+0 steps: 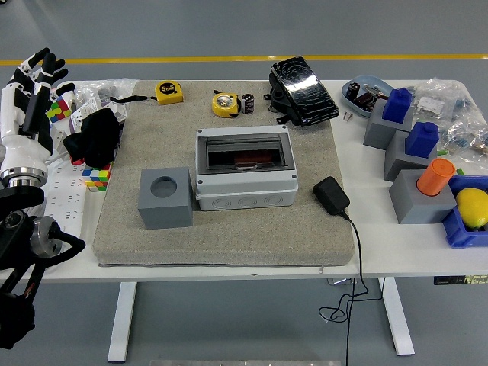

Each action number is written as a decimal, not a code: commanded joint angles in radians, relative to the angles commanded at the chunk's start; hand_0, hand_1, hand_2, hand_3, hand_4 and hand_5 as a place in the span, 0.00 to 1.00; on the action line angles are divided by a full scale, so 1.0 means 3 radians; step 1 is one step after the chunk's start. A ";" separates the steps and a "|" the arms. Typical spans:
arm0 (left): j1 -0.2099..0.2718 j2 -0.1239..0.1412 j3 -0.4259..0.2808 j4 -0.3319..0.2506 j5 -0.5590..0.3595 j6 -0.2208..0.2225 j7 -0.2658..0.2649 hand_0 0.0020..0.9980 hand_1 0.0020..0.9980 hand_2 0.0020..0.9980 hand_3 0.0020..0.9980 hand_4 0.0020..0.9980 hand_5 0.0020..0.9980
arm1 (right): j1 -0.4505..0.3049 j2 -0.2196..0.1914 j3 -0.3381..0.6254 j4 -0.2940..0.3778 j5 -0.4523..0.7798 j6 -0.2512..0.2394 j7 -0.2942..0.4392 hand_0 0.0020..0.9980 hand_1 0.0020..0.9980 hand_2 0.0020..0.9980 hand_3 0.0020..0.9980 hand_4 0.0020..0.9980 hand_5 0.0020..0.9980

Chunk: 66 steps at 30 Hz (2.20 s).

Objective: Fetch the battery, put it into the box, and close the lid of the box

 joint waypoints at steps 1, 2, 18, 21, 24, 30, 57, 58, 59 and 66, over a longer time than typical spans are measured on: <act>0.0003 0.0002 -0.0018 -0.0013 -0.0007 -0.0004 0.0006 0.56 0.71 0.68 0.74 0.98 0.59 | 0.0003 -0.0002 -0.0005 0.0000 0.0001 0.0001 -0.0001 0.62 0.65 0.67 0.57 0.98 0.54; 0.0005 0.0002 -0.0034 -0.0025 -0.0006 -0.0008 0.0015 0.56 0.71 0.68 0.74 0.98 0.59 | 0.0007 -0.0003 -0.0007 -0.0001 0.0002 0.0001 -0.0001 0.62 0.65 0.67 0.57 0.98 0.54; 0.0037 0.0037 -0.0192 -0.0181 0.0054 -0.0034 0.0071 0.56 0.70 0.68 0.73 0.96 0.57 | 0.0050 -0.0022 -0.0059 0.0001 0.0006 0.0003 0.0001 0.62 0.64 0.67 0.57 0.98 0.54; 0.0047 0.0057 -0.0206 -0.0201 0.0054 -0.0039 0.0080 0.56 0.70 0.68 0.74 0.96 0.57 | 0.0057 -0.0032 -0.0064 0.0004 0.0002 0.0000 0.0001 0.62 0.65 0.67 0.57 0.98 0.54; 0.0059 0.0077 -0.0204 -0.0221 0.0056 -0.0045 0.0088 0.56 0.70 0.68 0.74 0.96 0.57 | 0.0055 -0.0032 -0.0074 0.0003 0.0005 -0.0001 -0.0002 0.62 0.65 0.67 0.57 0.98 0.54; 0.0067 0.0084 -0.0222 -0.0246 0.0071 -0.0048 0.0090 0.56 0.70 0.68 0.73 0.96 0.57 | 0.0063 -0.0036 -0.0089 0.0005 0.0005 -0.0001 -0.0001 0.62 0.65 0.67 0.57 0.98 0.54; 0.0110 0.0051 -0.0212 -0.0264 0.0203 -0.0057 0.0190 0.56 0.70 0.68 0.73 0.96 0.57 | 0.0002 -0.0015 -0.0015 0.0003 -0.0011 -0.0007 -0.0002 0.62 0.65 0.67 0.57 0.98 0.54; 0.0109 0.0053 -0.0205 -0.0261 0.0213 -0.0058 0.0205 0.56 0.69 0.68 0.73 0.96 0.57 | -0.0004 -0.0012 -0.0013 0.0003 -0.0011 -0.0007 -0.0002 0.62 0.65 0.67 0.57 0.98 0.54; 0.0108 0.0053 -0.0202 -0.0259 0.0217 -0.0058 0.0213 0.56 0.69 0.68 0.73 0.96 0.57 | -0.0007 -0.0011 -0.0012 0.0003 -0.0012 -0.0007 -0.0003 0.62 0.65 0.67 0.57 0.98 0.54; 0.0107 0.0051 -0.0160 -0.0245 0.0255 -0.0067 0.0273 0.56 0.70 0.68 0.73 0.96 0.56 | -0.0021 0.0015 0.0017 0.0003 -0.0025 -0.0017 0.0006 0.62 0.65 0.67 0.57 0.98 0.54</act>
